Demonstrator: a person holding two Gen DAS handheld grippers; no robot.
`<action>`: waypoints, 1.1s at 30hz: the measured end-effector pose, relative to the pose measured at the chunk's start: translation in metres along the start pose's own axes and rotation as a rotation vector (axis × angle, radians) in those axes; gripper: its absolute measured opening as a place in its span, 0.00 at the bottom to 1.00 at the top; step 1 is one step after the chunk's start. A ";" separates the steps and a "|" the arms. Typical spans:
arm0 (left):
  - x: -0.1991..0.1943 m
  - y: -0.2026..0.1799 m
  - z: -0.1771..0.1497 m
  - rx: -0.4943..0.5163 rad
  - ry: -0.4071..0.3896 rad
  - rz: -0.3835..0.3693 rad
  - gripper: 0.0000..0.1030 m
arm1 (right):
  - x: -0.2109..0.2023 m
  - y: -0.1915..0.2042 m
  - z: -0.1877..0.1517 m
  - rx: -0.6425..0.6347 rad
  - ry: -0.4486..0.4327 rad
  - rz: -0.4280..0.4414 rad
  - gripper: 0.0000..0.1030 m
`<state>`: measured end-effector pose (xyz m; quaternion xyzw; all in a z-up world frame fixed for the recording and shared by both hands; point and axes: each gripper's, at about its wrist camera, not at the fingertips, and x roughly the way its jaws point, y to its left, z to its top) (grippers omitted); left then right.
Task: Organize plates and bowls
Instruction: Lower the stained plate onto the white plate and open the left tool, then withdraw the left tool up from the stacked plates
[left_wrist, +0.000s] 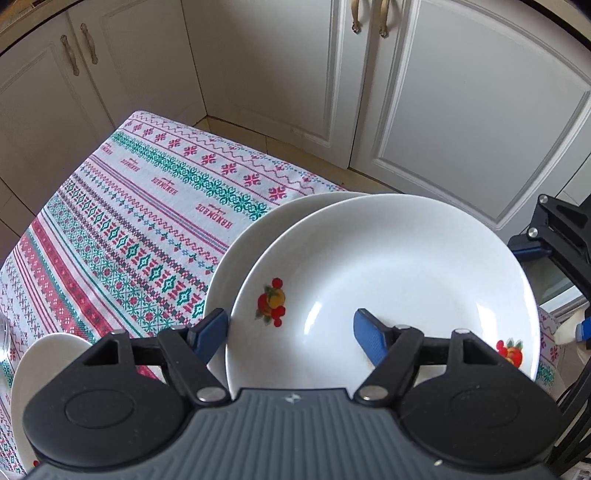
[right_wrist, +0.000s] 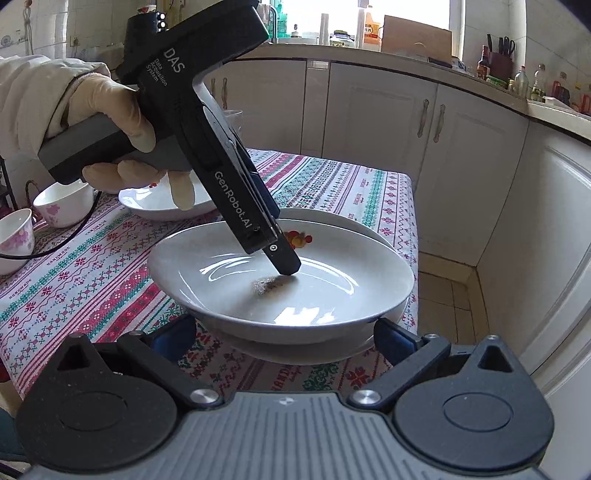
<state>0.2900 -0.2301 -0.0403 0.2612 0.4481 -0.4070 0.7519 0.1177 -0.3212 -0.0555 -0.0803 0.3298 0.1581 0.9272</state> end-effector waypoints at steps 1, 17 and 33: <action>0.000 0.000 0.000 0.001 -0.003 0.002 0.72 | 0.000 0.001 0.000 -0.009 0.004 -0.007 1.00; -0.003 0.002 0.002 0.009 -0.044 0.036 0.77 | 0.007 0.000 -0.001 0.021 0.045 -0.037 1.00; -0.070 -0.012 -0.028 -0.076 -0.193 0.107 0.87 | -0.019 0.023 0.004 -0.006 -0.004 -0.084 1.00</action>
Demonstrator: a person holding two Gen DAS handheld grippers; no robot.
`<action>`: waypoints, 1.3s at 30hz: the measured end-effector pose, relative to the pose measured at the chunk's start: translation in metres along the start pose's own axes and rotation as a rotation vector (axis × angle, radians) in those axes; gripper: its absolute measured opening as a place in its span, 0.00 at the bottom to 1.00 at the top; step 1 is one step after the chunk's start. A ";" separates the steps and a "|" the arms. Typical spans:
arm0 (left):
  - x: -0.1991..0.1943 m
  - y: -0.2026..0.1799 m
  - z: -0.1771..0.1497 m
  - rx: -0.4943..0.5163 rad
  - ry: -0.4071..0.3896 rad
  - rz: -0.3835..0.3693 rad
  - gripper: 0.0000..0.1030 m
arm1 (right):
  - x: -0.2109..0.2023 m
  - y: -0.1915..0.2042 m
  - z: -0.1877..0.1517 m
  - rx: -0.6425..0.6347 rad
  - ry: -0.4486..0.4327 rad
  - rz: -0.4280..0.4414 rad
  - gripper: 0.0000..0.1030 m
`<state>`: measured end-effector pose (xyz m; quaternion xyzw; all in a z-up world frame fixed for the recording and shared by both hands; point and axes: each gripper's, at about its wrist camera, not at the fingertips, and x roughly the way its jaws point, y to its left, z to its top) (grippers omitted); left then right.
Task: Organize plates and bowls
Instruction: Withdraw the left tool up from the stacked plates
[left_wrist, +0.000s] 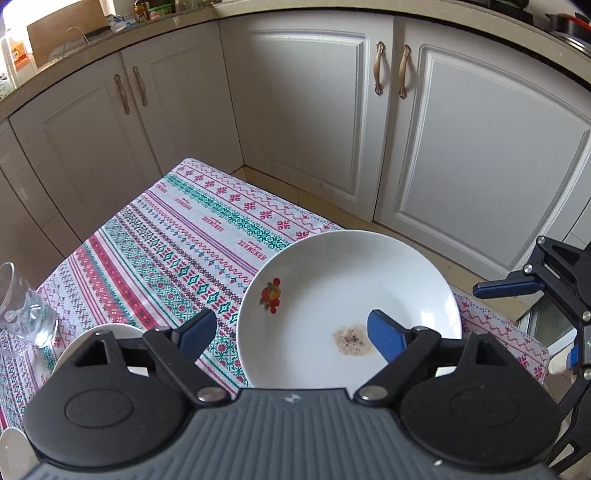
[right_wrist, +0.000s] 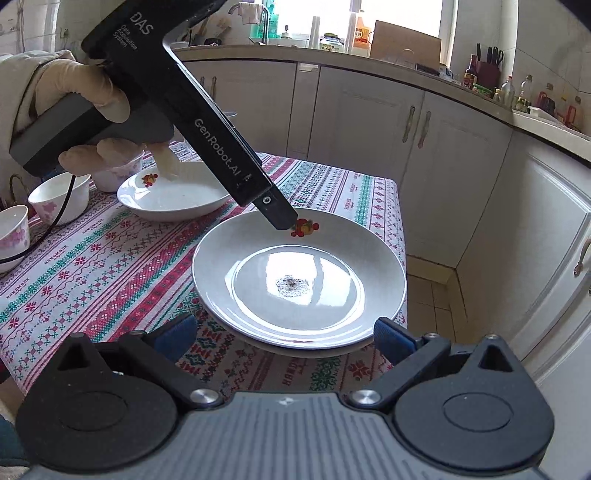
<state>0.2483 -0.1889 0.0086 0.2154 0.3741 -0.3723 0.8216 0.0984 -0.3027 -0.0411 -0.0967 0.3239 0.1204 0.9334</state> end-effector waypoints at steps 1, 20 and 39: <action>-0.007 -0.002 -0.003 -0.007 -0.012 0.005 0.87 | -0.002 0.003 0.001 0.000 -0.006 -0.005 1.00; -0.094 -0.037 -0.092 -0.276 -0.165 0.121 0.93 | -0.044 0.038 -0.004 -0.018 -0.050 -0.025 1.00; -0.062 -0.019 -0.160 -0.503 -0.125 0.453 0.94 | -0.040 0.052 -0.007 -0.054 -0.027 0.024 1.00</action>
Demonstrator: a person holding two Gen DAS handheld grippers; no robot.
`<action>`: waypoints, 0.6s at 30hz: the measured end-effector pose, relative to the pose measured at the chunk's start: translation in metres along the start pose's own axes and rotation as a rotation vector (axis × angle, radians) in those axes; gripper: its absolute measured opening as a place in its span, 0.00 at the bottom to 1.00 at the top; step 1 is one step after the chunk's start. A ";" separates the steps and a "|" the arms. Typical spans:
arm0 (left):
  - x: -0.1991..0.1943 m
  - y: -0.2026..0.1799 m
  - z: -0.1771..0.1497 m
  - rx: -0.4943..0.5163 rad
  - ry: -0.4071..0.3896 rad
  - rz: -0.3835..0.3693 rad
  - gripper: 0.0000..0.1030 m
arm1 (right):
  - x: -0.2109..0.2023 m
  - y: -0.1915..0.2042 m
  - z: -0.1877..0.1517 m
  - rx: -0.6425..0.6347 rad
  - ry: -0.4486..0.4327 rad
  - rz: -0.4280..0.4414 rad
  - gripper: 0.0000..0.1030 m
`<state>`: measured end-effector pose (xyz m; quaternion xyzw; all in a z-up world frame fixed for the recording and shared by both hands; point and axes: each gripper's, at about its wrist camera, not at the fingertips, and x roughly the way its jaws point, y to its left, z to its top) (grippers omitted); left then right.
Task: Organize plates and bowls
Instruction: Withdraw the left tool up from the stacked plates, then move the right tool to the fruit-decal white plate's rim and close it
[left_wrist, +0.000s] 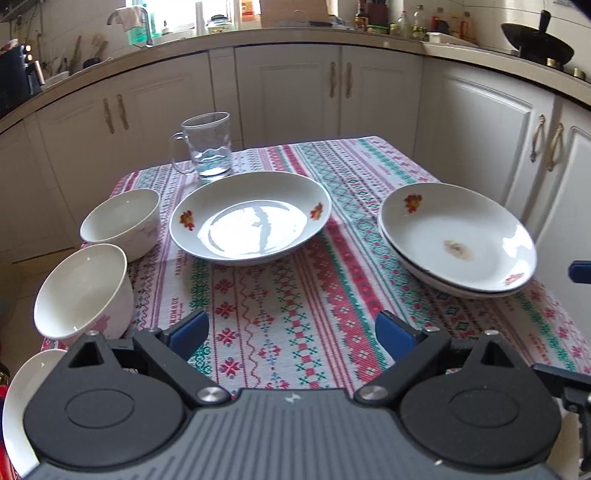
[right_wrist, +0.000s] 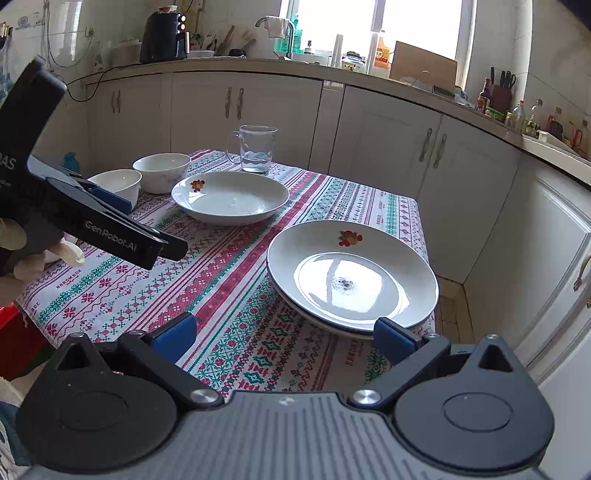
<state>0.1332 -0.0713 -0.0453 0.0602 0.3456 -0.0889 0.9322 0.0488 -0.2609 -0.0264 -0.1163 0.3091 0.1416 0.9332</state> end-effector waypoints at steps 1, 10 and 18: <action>0.006 0.000 -0.001 -0.004 -0.006 0.017 0.94 | 0.002 0.000 0.002 -0.008 0.008 0.005 1.00; 0.058 0.007 0.009 -0.073 0.035 0.055 0.94 | 0.026 -0.023 0.039 -0.123 0.071 0.108 1.00; 0.088 0.011 0.019 -0.128 0.038 0.044 0.94 | 0.061 -0.051 0.092 -0.159 0.079 0.197 1.00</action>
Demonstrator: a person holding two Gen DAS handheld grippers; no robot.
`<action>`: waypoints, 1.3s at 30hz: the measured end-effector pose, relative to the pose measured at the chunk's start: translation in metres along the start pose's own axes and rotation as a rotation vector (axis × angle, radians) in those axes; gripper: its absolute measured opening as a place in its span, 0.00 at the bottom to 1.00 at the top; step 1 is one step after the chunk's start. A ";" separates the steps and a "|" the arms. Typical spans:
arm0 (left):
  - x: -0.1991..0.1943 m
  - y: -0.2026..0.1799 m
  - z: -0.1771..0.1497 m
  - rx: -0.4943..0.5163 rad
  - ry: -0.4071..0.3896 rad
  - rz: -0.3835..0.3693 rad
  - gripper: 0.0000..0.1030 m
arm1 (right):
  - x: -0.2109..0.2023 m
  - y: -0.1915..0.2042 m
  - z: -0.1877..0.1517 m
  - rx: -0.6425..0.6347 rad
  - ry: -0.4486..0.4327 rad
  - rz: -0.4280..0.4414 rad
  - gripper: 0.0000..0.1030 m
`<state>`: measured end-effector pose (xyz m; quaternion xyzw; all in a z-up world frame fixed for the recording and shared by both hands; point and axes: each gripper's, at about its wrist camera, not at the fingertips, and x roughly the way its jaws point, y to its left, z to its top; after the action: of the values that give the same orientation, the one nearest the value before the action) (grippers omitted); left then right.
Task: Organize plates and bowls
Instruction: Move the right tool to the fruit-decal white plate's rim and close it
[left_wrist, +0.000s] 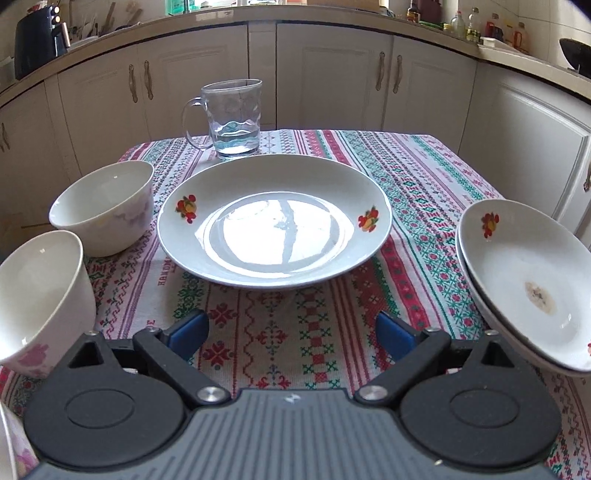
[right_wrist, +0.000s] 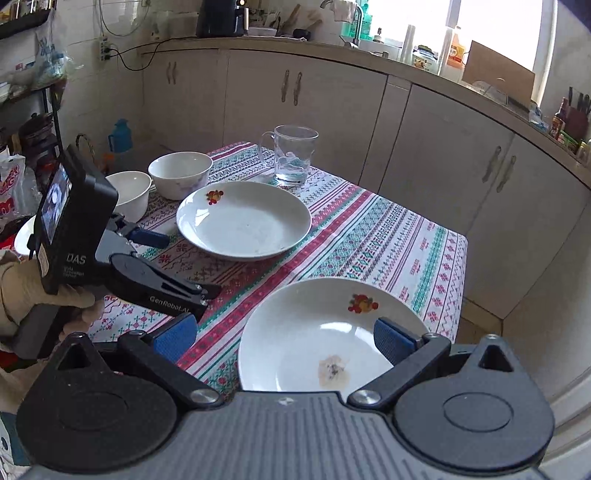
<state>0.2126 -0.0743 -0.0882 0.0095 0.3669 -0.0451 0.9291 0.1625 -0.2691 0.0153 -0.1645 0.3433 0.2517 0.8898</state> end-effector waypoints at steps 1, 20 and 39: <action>0.003 0.001 0.001 -0.005 0.014 -0.006 0.94 | 0.004 -0.005 0.006 -0.001 -0.001 0.009 1.00; 0.023 0.012 0.011 -0.039 -0.029 0.041 1.00 | 0.116 -0.025 0.091 -0.156 0.102 0.164 1.00; 0.016 0.008 0.008 0.011 -0.105 0.042 0.98 | 0.253 -0.031 0.149 -0.266 0.209 0.380 0.91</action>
<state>0.2302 -0.0679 -0.0936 0.0199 0.3169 -0.0282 0.9478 0.4200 -0.1405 -0.0501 -0.2378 0.4222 0.4388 0.7568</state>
